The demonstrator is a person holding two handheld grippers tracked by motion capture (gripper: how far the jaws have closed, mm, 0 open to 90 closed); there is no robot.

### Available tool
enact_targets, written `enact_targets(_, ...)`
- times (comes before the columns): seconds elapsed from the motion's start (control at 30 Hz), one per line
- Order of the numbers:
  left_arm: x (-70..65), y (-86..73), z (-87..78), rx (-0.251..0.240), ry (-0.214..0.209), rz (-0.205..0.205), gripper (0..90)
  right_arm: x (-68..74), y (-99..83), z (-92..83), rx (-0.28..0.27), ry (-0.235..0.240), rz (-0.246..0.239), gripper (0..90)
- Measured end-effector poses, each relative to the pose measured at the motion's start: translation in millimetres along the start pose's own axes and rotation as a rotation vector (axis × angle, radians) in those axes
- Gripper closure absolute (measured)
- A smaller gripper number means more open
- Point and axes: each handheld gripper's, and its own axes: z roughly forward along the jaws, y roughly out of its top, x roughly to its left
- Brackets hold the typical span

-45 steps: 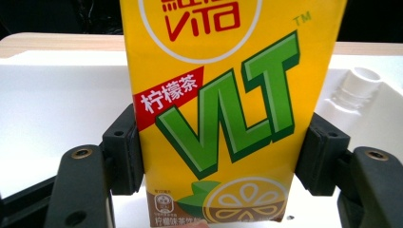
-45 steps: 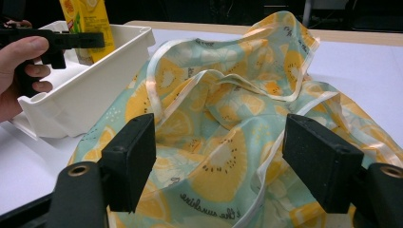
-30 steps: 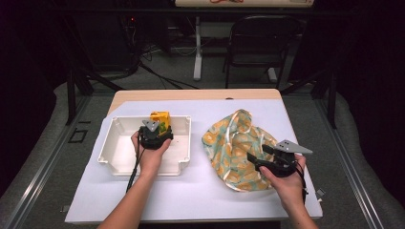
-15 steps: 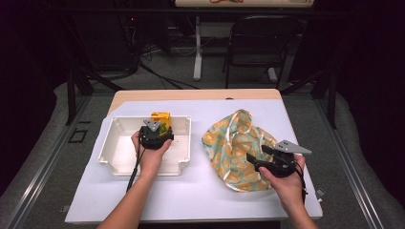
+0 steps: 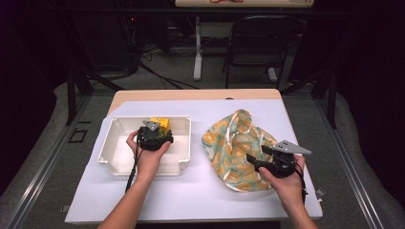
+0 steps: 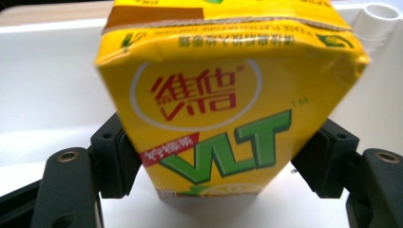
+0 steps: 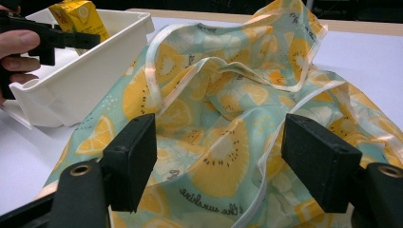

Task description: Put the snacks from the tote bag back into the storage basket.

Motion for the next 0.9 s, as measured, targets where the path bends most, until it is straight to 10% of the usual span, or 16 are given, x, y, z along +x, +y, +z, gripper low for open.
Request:
enact_targets(0.23, 3.4, -14.3, -25.7, 0.002, -0.032, 0.042, 21.1, -2.8, -0.4, -2.5, -0.004, -0.004, 0.003, 27.1)
enact_targets(0.47, 7.4, -23.2, -32.1, 0.028, -0.089, 0.048, 66.4, -1.2, 0.2, -0.9, 0.002, -0.002, 0.001, 27.1)
enact_targets(0.9, 8.3, -8.3, -8.9, 0.121, -0.133, -0.018, 77.1, -2.9, -1.9, 0.6, 0.004, 0.002, 0.005, 27.3)
